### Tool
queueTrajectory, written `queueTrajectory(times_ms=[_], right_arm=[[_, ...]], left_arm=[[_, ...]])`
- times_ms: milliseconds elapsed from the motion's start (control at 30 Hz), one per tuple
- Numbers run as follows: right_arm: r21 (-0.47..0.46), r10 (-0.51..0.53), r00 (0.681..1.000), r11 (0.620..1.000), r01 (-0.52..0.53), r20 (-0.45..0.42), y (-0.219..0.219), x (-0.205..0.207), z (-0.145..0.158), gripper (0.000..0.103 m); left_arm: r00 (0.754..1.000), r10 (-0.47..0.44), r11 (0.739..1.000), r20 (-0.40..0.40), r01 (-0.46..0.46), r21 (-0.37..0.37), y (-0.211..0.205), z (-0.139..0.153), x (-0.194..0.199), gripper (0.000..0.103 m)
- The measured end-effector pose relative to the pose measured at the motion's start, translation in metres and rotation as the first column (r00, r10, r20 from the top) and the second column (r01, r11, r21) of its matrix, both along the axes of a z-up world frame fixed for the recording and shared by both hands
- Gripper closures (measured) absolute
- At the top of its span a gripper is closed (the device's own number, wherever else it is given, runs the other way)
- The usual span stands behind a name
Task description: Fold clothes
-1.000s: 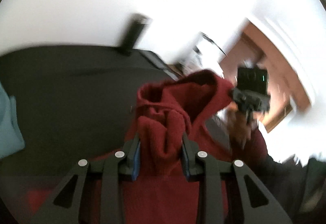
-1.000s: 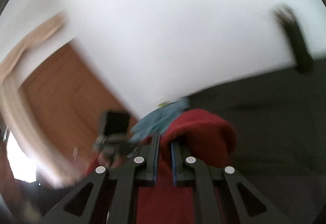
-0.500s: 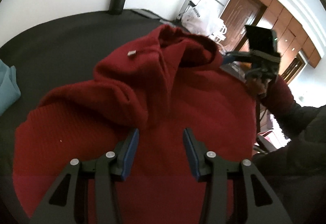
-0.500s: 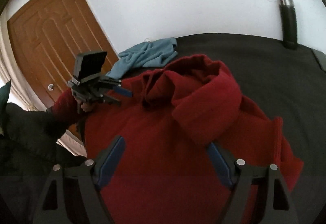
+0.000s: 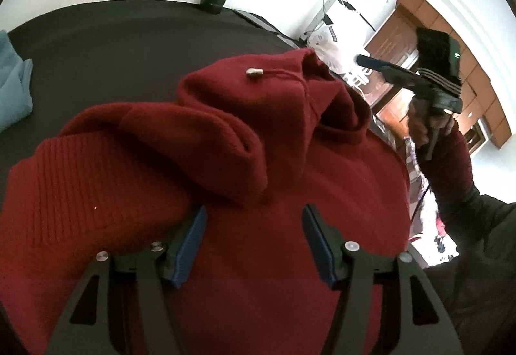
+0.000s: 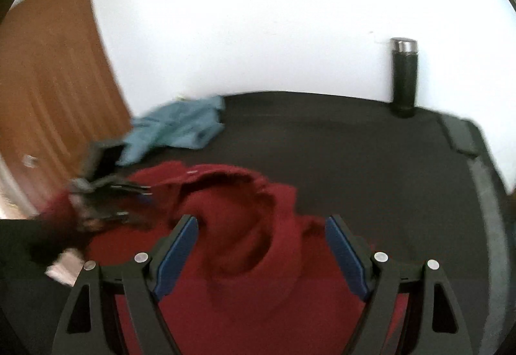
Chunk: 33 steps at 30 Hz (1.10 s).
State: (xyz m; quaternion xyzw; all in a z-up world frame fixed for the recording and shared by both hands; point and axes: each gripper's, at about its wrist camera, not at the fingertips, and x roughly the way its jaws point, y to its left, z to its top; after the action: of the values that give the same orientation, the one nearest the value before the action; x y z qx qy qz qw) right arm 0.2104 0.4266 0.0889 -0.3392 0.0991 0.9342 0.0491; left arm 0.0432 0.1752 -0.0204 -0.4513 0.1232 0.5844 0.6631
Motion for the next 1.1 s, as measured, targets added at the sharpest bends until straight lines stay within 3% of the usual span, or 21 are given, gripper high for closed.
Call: queueTrajectory(times_ms=[200,233,300,333,367,400,500,667,833,967,1100], right_arm=[[0.240,-0.071,0.982,0.970,0.028,0.174,-0.016,-0.073,-0.019,0.020],[0.260,-0.073,0.977,0.965,0.018,0.201,-0.018,-0.087,-0.025,0.024],[0.293,-0.076,0.965,0.956,0.000,0.249,-0.021,-0.113,-0.037,0.041],[0.303,-0.083,0.962,0.953,0.000,0.260,-0.020,-0.123,-0.038,0.067],[0.317,-0.102,0.959,0.948,0.013,0.264,-0.018,-0.130,-0.036,0.087],[0.327,-0.122,0.958,0.945,0.032,0.259,-0.014,-0.137,-0.033,0.089],[0.351,-0.165,0.967,0.932,0.088,0.196,-0.005,-0.150,-0.012,0.093],[0.437,-0.259,0.966,0.870,0.228,0.013,0.007,-0.161,0.039,0.093],[0.444,-0.321,0.922,0.808,0.387,-0.218,0.011,-0.153,0.097,0.093],[0.504,-0.280,0.900,0.754,0.421,-0.333,-0.017,-0.131,0.116,0.093],[0.525,-0.185,0.911,0.768,0.368,-0.369,-0.053,-0.098,0.120,0.093]], left_arm=[[0.997,0.032,0.999,0.068,-0.034,0.026,-0.001,-0.006,-0.011,0.037],[0.996,0.036,0.999,0.081,-0.038,0.031,-0.001,-0.007,-0.012,0.037],[0.994,0.039,0.998,0.101,-0.043,0.039,-0.003,-0.008,-0.015,0.037],[0.993,0.039,0.998,0.110,-0.044,0.043,-0.003,-0.009,-0.016,0.036],[0.992,0.039,0.998,0.119,-0.045,0.046,-0.004,-0.009,-0.017,0.036],[0.991,0.038,0.998,0.130,-0.045,0.049,-0.003,-0.010,-0.018,0.035],[0.985,0.043,0.997,0.170,-0.054,0.061,-0.006,-0.012,-0.024,0.035],[0.973,0.058,0.995,0.222,-0.075,0.072,-0.009,-0.016,-0.032,0.035],[0.968,0.072,0.993,0.240,-0.092,0.074,-0.007,-0.018,-0.035,0.035],[0.965,0.081,0.992,0.250,-0.103,0.074,-0.008,-0.019,-0.036,0.035],[0.963,0.089,0.991,0.254,-0.112,0.076,-0.009,-0.019,-0.036,0.035]])
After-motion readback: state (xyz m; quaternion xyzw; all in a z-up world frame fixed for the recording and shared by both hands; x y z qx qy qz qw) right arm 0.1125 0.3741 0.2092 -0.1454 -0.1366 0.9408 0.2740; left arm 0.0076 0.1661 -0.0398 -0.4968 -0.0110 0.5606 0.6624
